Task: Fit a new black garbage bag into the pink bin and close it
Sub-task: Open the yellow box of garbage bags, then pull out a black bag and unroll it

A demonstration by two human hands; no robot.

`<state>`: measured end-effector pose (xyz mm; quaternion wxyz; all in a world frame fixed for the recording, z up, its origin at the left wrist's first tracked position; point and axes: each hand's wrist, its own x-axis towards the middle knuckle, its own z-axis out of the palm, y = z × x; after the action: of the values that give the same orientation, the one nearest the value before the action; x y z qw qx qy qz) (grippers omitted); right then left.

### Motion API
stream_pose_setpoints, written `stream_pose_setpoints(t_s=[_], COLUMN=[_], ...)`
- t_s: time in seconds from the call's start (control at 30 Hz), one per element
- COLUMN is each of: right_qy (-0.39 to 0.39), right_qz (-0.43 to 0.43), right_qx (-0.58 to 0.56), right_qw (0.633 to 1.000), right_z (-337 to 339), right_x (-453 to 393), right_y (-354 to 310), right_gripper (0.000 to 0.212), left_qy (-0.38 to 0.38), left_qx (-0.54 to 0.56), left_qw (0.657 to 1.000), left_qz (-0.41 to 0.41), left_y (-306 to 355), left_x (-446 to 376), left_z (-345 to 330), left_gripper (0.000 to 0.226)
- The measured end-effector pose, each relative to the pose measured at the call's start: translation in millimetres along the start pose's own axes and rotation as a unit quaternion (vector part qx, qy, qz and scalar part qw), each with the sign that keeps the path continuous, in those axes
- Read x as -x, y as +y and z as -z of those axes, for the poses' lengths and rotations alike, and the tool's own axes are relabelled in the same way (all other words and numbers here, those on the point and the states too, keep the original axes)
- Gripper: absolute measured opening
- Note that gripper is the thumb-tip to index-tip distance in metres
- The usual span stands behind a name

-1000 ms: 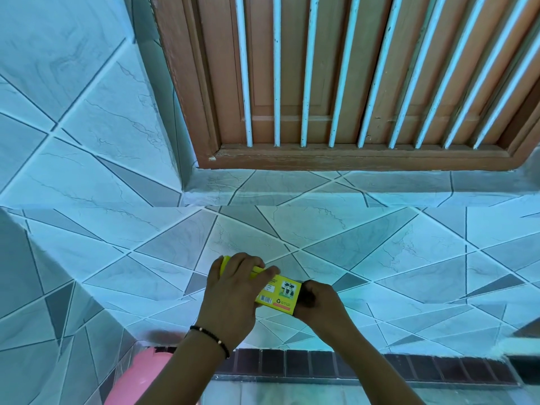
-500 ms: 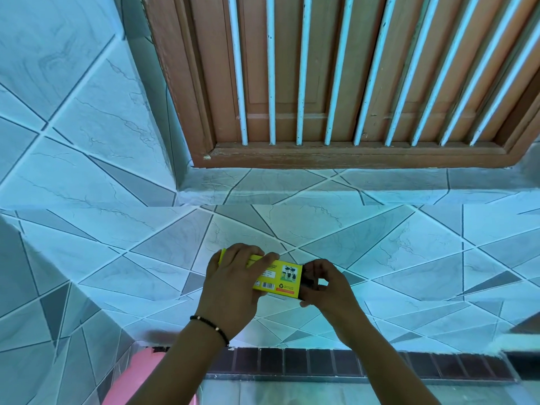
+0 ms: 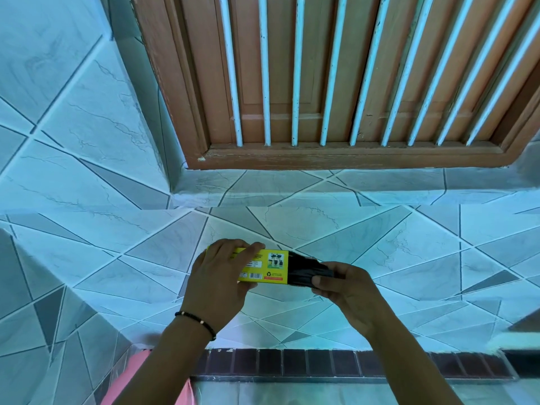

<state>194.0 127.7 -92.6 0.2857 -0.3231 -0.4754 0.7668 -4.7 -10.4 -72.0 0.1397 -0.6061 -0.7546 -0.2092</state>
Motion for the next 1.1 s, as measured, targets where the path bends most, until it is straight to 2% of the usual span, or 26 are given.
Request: stream_pose_setpoints(t_s=[0.17,0.27,0.37,0.43,0.57,0.77,0.83,0.93,1.0,1.03,1.07,1.1], right_qy=[0.029,0.046,0.050,0.047,0.031,0.027,0.020,0.024,0.023,0.023,0.023,0.027], right_qz=[0.022,0.043,0.058,0.055,0.059,0.067,0.074,0.088,0.096,0.095,0.094,0.091], right_qx=[-0.050,-0.071,-0.086,-0.083,-0.070,-0.054,-0.048,-0.042,-0.027,-0.020,-0.012,-0.015], right_qw=[0.998,0.995,0.993,0.994,0.995,0.996,0.996,0.995,0.995,0.995,0.995,0.995], right_z=[20.2,32.8,43.8,44.6,35.1,26.7,24.2,20.9,16.5,13.6,11.8,6.4], right_x=[-1.4,-4.6,-10.3,-11.6,-13.1,-9.8,-7.7,-7.3,-7.3,-6.4,-7.6,-5.6], right_y=[-13.4,-27.2,-37.0,-39.6,-41.5,-39.1,-37.0,-32.3,-30.5,-29.8,-28.0,-27.3], right_gripper=[0.055,0.057,0.063,0.068,0.055,0.066,0.072,0.066,0.058,0.048,0.033,0.019], left_qy=[0.007,0.022,0.026,-0.008,-0.092,-0.141,-0.112,-0.020,0.043,0.038,-0.005,-0.088], left_qx=[-0.029,-0.048,-0.022,0.013,-0.008,-0.098,-0.102,-0.109,-0.044,0.032,0.121,0.203], left_qw=[1.000,0.998,0.997,0.997,0.993,0.975,0.976,0.980,0.986,0.991,0.988,0.973], left_qz=[0.000,0.016,0.067,0.081,0.078,0.140,0.156,0.168,0.154,0.127,0.092,0.067], left_y=[-19.8,-38.3,-55.0,-66.6,-85.3,-88.5,-86.9,-71.4,-46.6,-29.5,-11.3,7.2], left_x=[-18.6,-47.3,-85.5,-114.0,-166.4,-189.0,-183.6,-169.4,-151.3,-138.7,-124.0,-107.2], left_z=[15.9,35.4,45.0,40.6,31.5,30.2,29.6,25.1,22.1,20.2,20.5,19.9], left_gripper=[0.071,0.068,0.065,0.070,0.082,0.063,0.061,0.062,0.061,0.062,0.066,0.067])
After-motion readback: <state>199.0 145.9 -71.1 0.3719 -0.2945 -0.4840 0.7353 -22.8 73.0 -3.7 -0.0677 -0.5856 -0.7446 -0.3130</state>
